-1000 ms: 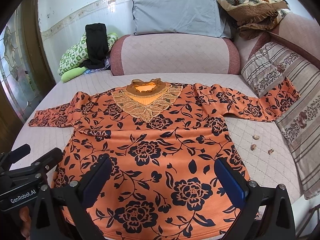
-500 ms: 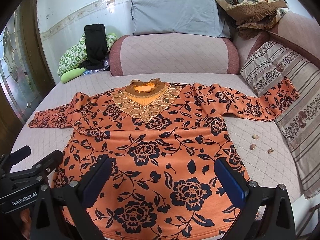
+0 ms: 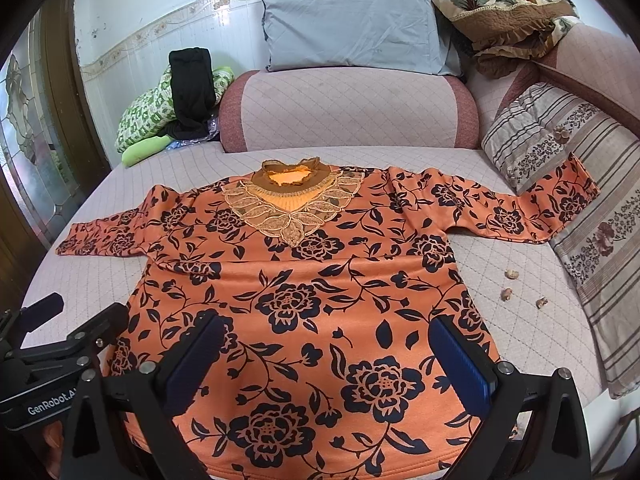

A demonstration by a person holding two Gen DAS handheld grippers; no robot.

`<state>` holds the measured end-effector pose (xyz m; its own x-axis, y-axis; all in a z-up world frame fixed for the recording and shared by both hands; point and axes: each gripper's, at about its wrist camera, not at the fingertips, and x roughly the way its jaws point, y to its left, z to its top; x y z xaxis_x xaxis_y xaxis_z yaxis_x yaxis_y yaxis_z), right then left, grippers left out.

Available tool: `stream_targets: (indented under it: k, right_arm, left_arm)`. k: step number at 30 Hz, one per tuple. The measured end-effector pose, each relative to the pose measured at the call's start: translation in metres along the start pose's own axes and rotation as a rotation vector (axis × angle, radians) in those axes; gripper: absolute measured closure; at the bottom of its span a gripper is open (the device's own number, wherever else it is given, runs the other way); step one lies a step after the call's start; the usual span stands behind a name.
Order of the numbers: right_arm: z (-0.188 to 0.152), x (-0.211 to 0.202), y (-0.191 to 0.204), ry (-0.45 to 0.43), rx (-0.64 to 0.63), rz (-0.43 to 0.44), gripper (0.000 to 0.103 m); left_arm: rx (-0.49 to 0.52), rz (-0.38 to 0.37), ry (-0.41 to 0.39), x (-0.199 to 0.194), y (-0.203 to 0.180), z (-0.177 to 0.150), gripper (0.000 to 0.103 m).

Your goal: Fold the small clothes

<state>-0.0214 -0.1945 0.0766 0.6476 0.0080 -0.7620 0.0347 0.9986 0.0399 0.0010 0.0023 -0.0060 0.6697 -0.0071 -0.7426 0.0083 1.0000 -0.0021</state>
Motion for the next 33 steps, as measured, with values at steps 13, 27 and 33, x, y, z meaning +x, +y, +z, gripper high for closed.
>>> stream_targets:
  k: [13, 27, 33]
  right_arm:
    - [0.043, 0.024, -0.196, -0.072, 0.386, -0.005, 0.001]
    - [0.153, 0.159, -0.378, 0.108, 0.32, -0.724, 0.025]
    - [0.179, 0.161, -0.38, 0.122, 0.303, -0.68, 0.096]
  left_arm:
    - [-0.104, 0.041, 0.165, 0.083, 0.062, -0.012, 0.0]
    - [-0.178, 0.097, 0.156, 0.145, 0.113, 0.003, 0.0]
    - [-0.25, 0.112, 0.162, 0.159, 0.147, -0.002, 0.0]
